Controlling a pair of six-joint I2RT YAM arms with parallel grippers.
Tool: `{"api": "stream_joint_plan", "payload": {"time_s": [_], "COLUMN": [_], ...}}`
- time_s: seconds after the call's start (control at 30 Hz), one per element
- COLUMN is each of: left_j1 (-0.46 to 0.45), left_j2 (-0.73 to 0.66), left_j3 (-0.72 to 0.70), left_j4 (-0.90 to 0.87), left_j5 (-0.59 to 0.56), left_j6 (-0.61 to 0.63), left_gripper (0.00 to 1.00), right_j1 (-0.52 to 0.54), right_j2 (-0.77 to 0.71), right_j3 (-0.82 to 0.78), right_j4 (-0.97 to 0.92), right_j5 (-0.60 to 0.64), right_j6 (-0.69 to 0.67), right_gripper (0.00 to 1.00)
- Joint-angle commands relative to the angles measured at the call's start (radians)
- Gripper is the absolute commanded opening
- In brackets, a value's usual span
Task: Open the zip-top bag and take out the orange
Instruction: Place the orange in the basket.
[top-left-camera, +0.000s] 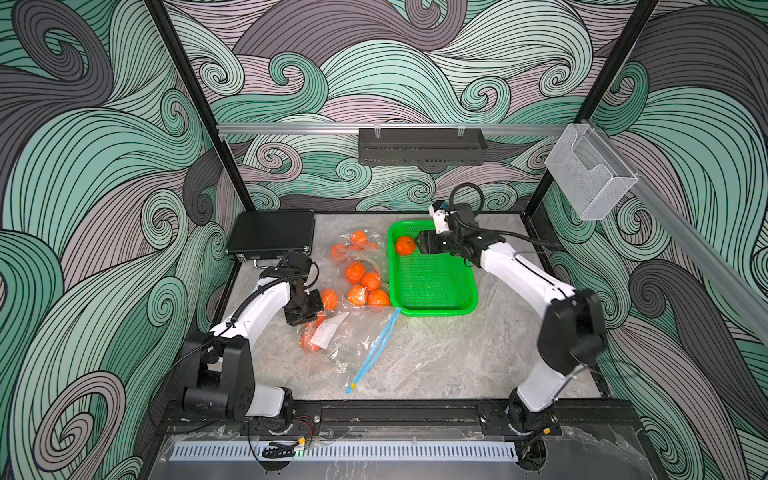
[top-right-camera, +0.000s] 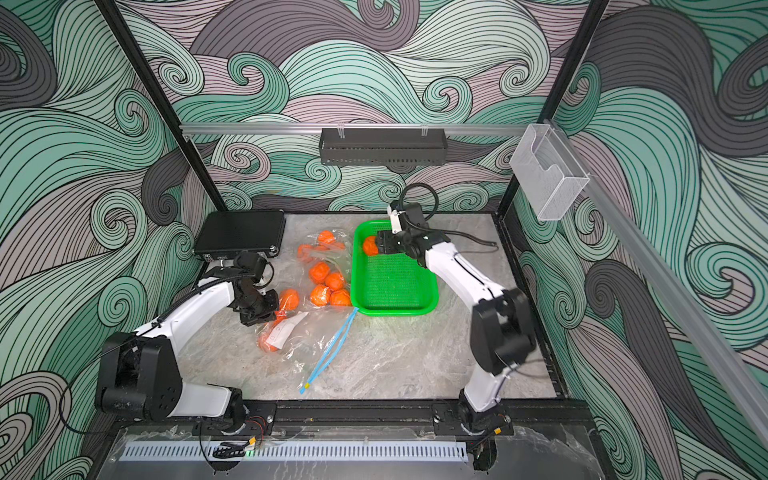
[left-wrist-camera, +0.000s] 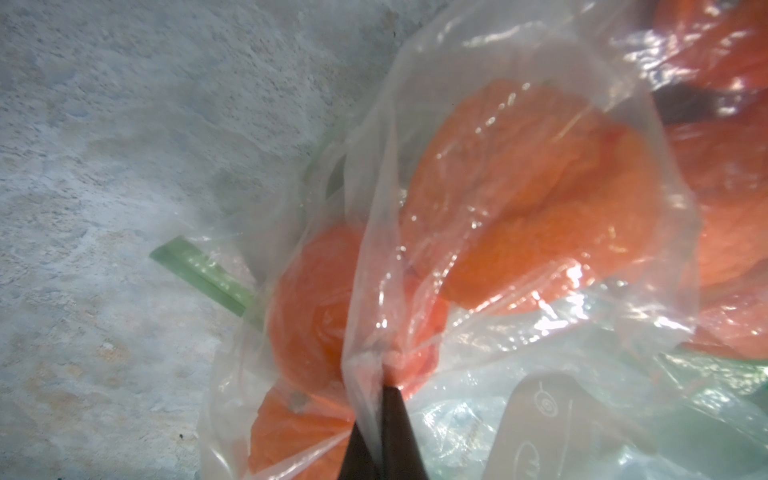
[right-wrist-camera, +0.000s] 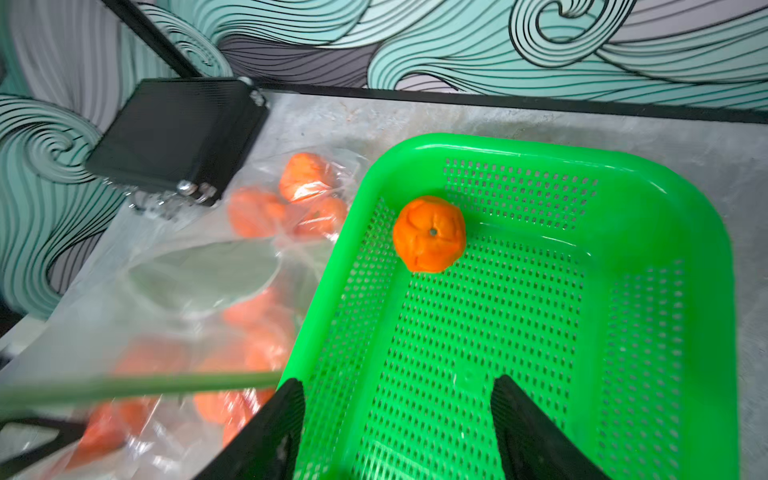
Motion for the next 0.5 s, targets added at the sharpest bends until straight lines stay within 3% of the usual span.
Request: {"api": "stream_joint_plan", "payload": {"time_s": [0.0, 0.07, 0.23, 0.33, 0.47], "left_j1": [0.001, 0.000, 0.000, 0.000, -0.001], "left_j2": [-0.015, -0.013, -0.004, 0.001, -0.008], "left_j3": [-0.010, -0.011, -0.008, -0.005, -0.010], "left_j4": [-0.017, -0.016, -0.014, -0.019, -0.016], "left_j5": [-0.017, -0.016, -0.010, -0.010, -0.017], "left_j6": [0.006, 0.007, 0.008, 0.009, 0.006], "left_gripper": [0.00, 0.00, 0.00, 0.00, 0.00], "right_j1": [0.104, 0.184, 0.376, 0.455, 0.575], "right_j2": [-0.142, -0.260, -0.486, -0.479, -0.364], "right_j3": [-0.205, -0.332, -0.575, -0.644, -0.638], "right_j4": [0.066, 0.090, 0.217, 0.306, 0.366], "right_j5": [-0.033, -0.089, -0.077, -0.084, -0.039], "right_j6": [-0.031, -0.083, -0.094, -0.064, -0.103], "right_gripper": [0.65, 0.60, 0.35, 0.23, 0.17]}}
